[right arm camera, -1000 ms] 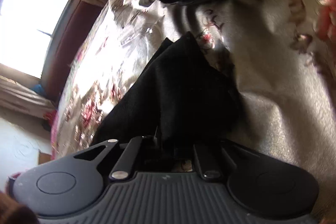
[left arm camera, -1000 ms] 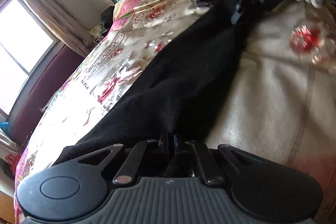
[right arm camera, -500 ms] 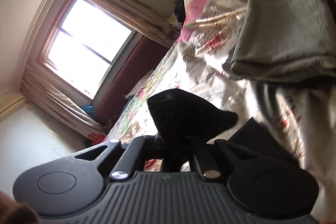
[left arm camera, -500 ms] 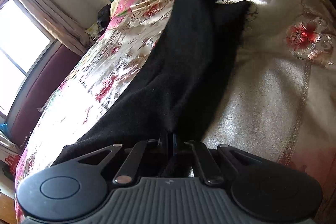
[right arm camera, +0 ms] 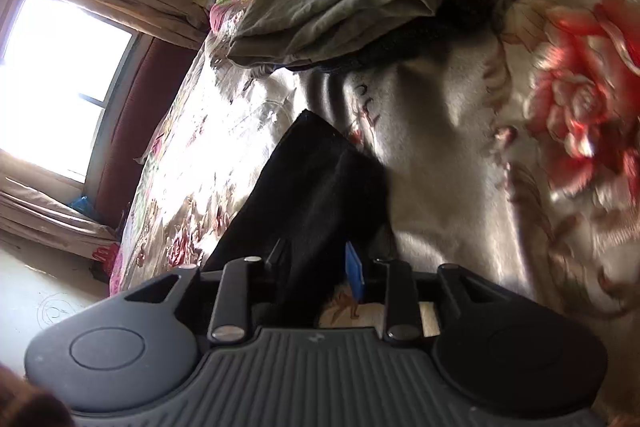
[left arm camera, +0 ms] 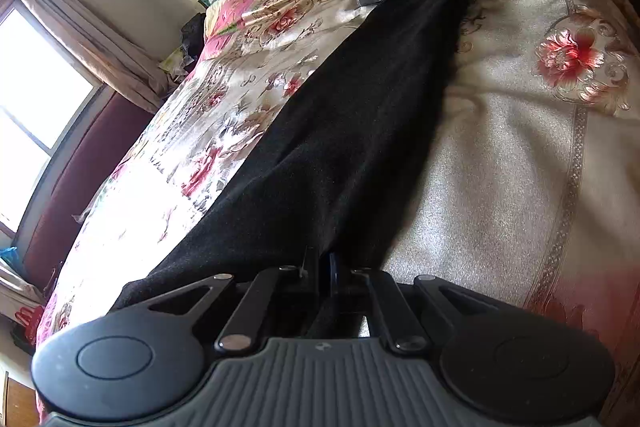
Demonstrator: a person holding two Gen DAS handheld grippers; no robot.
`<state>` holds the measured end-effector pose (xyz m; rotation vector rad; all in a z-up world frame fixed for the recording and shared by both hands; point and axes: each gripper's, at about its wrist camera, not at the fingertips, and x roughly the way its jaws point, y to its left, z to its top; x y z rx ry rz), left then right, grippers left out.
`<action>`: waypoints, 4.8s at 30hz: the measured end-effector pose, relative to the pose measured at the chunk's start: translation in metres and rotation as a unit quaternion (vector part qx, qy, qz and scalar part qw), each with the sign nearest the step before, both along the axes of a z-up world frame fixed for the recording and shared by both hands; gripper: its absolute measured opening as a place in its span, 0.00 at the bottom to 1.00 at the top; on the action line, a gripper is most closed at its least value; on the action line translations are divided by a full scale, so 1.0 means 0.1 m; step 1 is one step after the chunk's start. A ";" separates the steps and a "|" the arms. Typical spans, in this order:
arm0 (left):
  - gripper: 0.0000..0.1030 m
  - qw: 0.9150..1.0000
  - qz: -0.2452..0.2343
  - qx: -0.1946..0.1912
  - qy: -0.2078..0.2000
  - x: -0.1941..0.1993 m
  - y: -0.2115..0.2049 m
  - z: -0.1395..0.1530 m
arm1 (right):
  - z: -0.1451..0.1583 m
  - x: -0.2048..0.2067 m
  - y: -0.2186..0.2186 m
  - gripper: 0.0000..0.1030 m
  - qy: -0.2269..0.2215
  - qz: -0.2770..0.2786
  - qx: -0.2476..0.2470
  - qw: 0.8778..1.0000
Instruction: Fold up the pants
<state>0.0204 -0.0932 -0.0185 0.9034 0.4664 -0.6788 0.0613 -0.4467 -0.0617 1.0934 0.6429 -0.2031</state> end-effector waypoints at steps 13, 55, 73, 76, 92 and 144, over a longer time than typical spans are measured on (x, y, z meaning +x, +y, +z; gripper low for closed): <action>0.21 1.000 0.012 -0.009 0.000 -0.01 0.00 -0.01 | -0.19 0.33 0.31 0.51 -0.026 -0.049 -0.006 0.998; 0.29 0.919 0.381 -0.105 0.004 1.04 2.88 0.19 | 0.36 3.08 3.96 0.40 0.008 0.666 -0.110 0.738; 0.42 0.903 0.426 -0.049 0.019 1.31 3.03 0.09 | 0.07 3.60 4.18 0.05 0.017 0.604 -0.006 0.797; 0.42 0.888 0.458 -0.036 0.014 1.18 3.17 0.10 | 0.14 3.50 4.20 0.06 0.006 0.595 -0.029 0.803; 0.41 0.882 0.467 -0.066 -0.019 0.50 3.37 0.38 | 0.94 2.26 4.34 0.25 -0.153 0.584 -0.269 0.750; 0.44 0.985 0.094 -0.137 0.047 -0.01 0.18 0.16 | -0.15 0.15 0.67 0.11 -0.076 -0.063 0.023 0.995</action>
